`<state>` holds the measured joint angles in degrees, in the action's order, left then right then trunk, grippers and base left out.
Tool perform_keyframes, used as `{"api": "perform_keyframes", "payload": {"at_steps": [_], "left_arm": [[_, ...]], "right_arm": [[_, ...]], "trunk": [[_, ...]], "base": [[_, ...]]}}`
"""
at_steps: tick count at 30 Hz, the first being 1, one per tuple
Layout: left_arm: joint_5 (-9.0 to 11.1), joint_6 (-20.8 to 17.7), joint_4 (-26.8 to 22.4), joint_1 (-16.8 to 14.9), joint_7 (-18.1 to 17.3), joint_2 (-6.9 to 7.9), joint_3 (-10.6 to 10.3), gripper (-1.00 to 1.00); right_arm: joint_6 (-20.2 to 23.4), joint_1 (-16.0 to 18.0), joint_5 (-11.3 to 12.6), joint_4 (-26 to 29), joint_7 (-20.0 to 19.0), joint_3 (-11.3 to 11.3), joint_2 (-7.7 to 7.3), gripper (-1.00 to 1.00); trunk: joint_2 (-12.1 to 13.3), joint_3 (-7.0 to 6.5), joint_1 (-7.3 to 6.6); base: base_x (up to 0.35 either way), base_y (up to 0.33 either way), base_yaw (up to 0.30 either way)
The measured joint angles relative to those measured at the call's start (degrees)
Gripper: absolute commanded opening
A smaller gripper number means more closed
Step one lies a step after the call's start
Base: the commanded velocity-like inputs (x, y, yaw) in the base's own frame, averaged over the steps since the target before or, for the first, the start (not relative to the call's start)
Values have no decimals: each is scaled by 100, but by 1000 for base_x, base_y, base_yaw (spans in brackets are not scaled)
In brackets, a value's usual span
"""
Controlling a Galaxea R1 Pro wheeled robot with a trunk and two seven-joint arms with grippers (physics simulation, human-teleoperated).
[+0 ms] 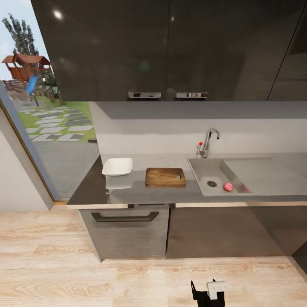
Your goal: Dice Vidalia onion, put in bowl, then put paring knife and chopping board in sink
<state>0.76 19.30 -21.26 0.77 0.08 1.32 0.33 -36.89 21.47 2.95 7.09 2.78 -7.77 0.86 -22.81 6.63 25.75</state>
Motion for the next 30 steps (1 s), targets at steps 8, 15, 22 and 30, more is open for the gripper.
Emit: {"api": "perform_keyframes", "payload": {"at_steps": [8, 15, 22, 30], "left_arm": [[-3, -2, 0, 0, 0, 0, 6, 100], [-4, -2, 1, 0, 0, 0, 5, 100], [-4, -2, 1, 0, 0, 0, 5, 100], [-4, -2, 4, 0, 5, -8, 0, 100]], "right_arm": [[-113, 0, -2, -50, 0, -2, 2, 100], [-119, 1, 0, -53, 0, 0, 2, 100], [-120, 1, -1, -53, 0, 0, 2, 100], [-120, 1, -2, -54, 0, 0, 2, 100]], "trunk": [[-2, 0, -2], [0, 0, -2], [0, 0, -2], [1, 0, 0]], "base": [[26, -33, 0], [165, -238, 0], [164, -269, 0], [72, -305, 0]]}}
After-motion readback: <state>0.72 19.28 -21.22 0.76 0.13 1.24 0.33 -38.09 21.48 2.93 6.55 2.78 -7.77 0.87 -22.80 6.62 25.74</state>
